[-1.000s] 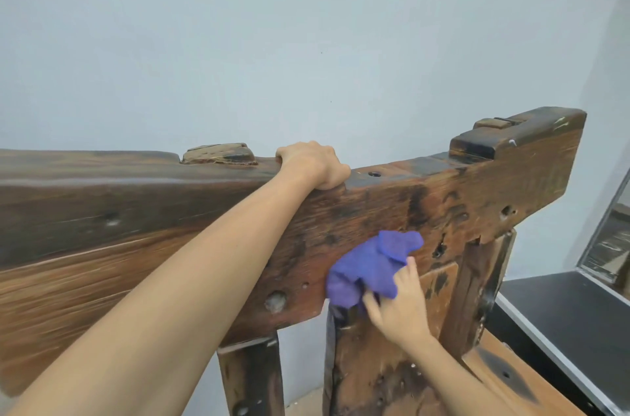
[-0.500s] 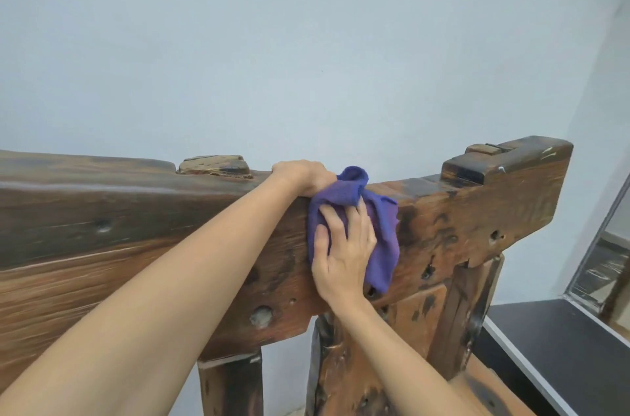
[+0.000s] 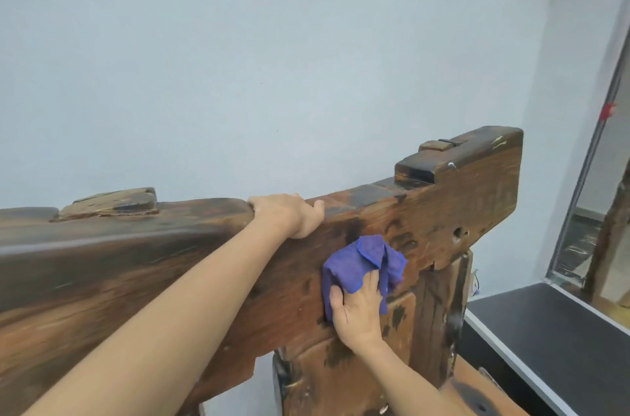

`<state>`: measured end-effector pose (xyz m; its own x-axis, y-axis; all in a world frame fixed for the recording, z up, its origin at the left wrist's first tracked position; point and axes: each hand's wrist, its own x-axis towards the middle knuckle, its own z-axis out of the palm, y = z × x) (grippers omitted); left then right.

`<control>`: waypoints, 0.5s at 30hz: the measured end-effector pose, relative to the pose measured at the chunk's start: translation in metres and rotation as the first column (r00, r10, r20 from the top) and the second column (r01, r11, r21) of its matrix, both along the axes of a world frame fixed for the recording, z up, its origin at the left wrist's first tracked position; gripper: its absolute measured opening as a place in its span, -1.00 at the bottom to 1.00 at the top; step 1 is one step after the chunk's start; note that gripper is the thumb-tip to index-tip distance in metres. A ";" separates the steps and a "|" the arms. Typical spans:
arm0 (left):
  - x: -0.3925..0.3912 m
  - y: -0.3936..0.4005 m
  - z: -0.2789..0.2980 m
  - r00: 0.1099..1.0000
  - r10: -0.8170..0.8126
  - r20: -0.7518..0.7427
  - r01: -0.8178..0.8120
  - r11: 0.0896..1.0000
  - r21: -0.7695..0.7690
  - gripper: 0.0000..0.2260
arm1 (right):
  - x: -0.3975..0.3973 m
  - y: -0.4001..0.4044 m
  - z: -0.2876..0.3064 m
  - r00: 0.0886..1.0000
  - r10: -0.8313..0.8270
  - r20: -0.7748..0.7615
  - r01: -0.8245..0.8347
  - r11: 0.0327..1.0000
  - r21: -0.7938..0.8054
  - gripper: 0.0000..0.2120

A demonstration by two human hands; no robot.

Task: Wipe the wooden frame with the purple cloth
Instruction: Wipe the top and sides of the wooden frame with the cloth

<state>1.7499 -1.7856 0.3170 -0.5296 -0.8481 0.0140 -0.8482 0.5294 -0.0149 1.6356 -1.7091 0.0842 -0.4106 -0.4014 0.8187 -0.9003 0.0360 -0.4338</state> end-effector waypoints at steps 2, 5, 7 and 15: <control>-0.013 0.000 0.000 0.998 0.036 -0.050 -0.030 0.993 0.114 -0.33 | -0.028 0.002 -0.009 0.977 -0.097 0.192 0.091 0.995 0.041 -0.48; -0.037 -0.007 -0.001 0.994 0.070 -0.088 -0.058 0.990 0.128 -0.35 | -0.075 0.006 -0.005 0.887 -0.247 0.391 0.243 0.968 0.059 -0.38; -0.068 -0.008 -0.007 0.994 0.031 -0.104 -0.020 0.993 0.113 -0.38 | -0.116 0.015 0.003 0.893 -0.224 0.390 0.242 0.970 0.004 -0.46; -0.227 -0.018 -0.013 0.947 -0.117 -0.299 0.177 0.968 0.180 -0.30 | -0.300 0.024 0.044 0.949 -0.133 0.285 0.172 0.978 -0.117 -0.55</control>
<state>1.5228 -1.8033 0.3043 -0.6477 -0.7617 0.0189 -0.7138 0.6153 0.3346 1.3359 -1.6847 0.1277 -0.6746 -0.2068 0.7086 -0.7339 0.0858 -0.6738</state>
